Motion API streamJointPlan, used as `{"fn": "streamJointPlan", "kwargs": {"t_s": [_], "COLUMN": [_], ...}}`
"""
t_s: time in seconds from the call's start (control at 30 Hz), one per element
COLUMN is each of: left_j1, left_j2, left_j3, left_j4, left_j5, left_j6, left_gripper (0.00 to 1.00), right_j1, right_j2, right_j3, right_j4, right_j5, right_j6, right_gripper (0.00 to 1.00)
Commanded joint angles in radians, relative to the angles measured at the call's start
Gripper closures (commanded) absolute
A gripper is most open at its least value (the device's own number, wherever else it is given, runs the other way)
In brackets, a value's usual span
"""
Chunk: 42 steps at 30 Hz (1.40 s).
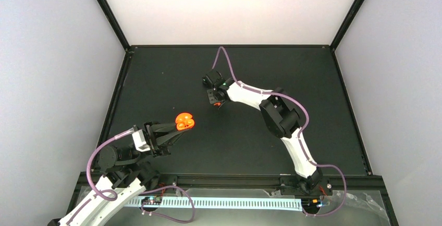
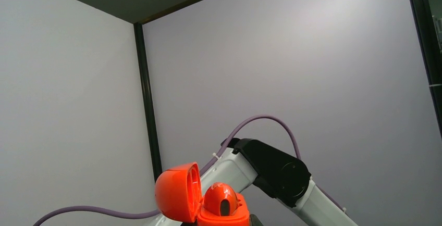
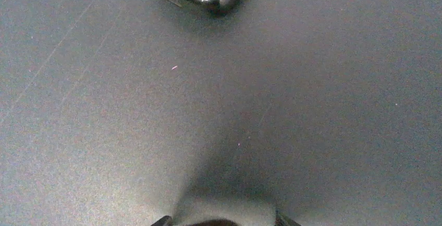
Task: Insert the wireless bluetooth earbuds into the charging case
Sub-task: Pick up the earbud from the center of the board.
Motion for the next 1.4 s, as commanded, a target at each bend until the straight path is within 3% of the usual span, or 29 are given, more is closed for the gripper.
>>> {"fn": "streamJointPlan", "kwargs": {"t_s": [0.0, 0.4, 0.57, 0.73, 1.07, 1.37], "left_j1": [-0.003, -0.003, -0.003, -0.003, -0.002, -0.002], "left_j2": [-0.019, -0.022, -0.023, -0.025, -0.022, -0.014], "left_j3": [0.003, 0.004, 0.004, 0.003, 0.002, 0.002], "left_j4": [-0.007, -0.004, -0.005, -0.001, 0.0, 0.002], "left_j5": [0.0, 0.013, 0.021, 0.026, 0.03, 0.029], "left_j6": [0.003, -0.003, -0.009, -0.011, -0.011, -0.009], "left_gripper": [0.98, 0.98, 0.98, 0.98, 0.98, 0.99], "right_j1": [0.019, 0.029, 0.025, 0.025, 0.003, -0.005], "right_j2": [0.002, -0.114, -0.18, -0.298, -0.111, -0.014], "right_j3": [0.009, -0.182, -0.274, -0.381, -0.078, 0.008], "right_j4": [-0.053, -0.03, -0.018, 0.116, -0.03, -0.087], "right_j5": [0.054, 0.103, 0.122, -0.001, -0.036, 0.01], "right_j6": [-0.046, -0.062, -0.059, -0.062, -0.113, -0.106], "right_gripper": [0.5, 0.59, 0.57, 0.5, 0.5, 0.53]}}
